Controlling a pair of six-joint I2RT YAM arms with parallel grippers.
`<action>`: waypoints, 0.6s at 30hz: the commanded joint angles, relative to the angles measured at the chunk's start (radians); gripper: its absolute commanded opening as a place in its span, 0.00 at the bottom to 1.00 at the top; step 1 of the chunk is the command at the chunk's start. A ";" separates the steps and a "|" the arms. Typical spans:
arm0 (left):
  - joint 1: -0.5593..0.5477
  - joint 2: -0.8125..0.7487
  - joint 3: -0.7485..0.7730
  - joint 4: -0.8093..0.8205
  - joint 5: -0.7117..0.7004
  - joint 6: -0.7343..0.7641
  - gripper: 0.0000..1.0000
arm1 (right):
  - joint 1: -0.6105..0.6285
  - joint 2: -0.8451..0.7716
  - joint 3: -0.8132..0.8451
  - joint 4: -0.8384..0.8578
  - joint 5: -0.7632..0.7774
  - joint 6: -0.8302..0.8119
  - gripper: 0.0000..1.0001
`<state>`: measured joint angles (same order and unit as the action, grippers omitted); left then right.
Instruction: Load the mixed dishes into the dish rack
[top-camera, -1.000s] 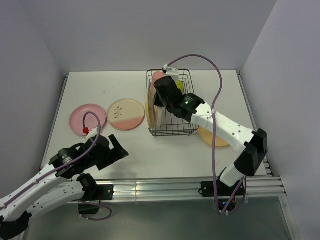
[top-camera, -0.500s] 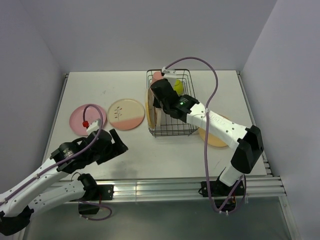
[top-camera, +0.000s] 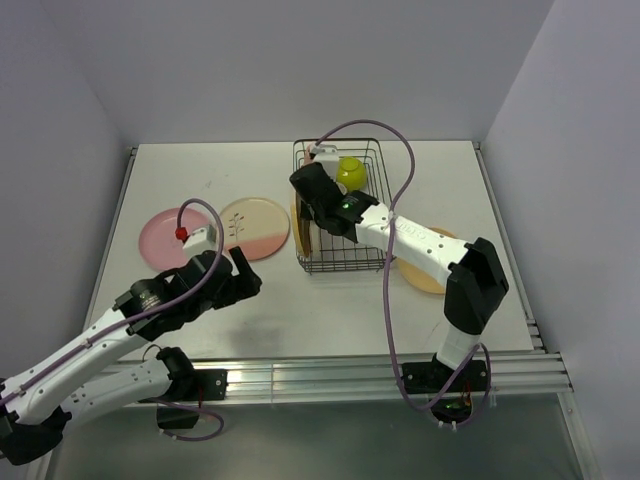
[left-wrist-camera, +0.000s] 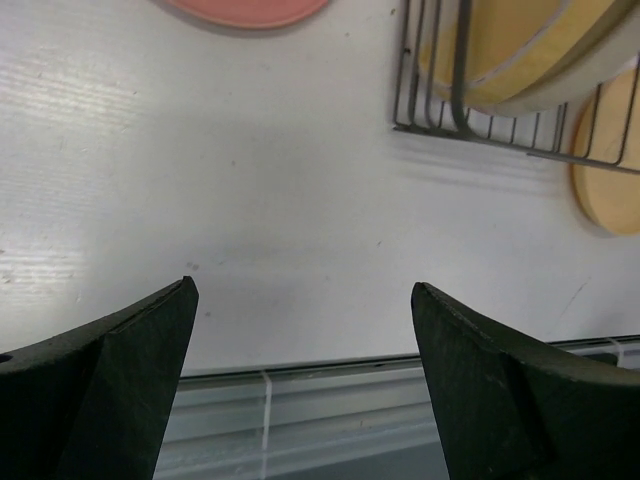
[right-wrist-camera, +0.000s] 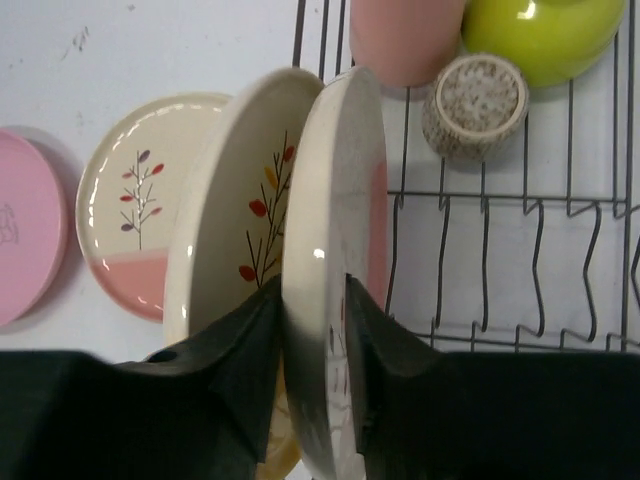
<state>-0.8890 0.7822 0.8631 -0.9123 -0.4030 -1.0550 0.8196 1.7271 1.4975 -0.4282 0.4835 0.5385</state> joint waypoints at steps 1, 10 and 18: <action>-0.002 0.009 -0.007 0.142 -0.034 -0.002 0.95 | -0.010 -0.020 0.053 0.089 0.018 -0.017 0.39; 0.001 0.121 0.040 0.135 -0.022 -0.158 0.93 | -0.010 -0.050 0.075 0.055 -0.011 -0.049 0.68; 0.253 0.086 -0.025 0.160 0.074 -0.119 0.85 | -0.005 -0.220 0.046 0.033 -0.037 -0.031 0.68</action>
<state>-0.7422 0.9051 0.8570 -0.7956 -0.3809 -1.1995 0.8120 1.6421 1.5200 -0.4107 0.4469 0.5011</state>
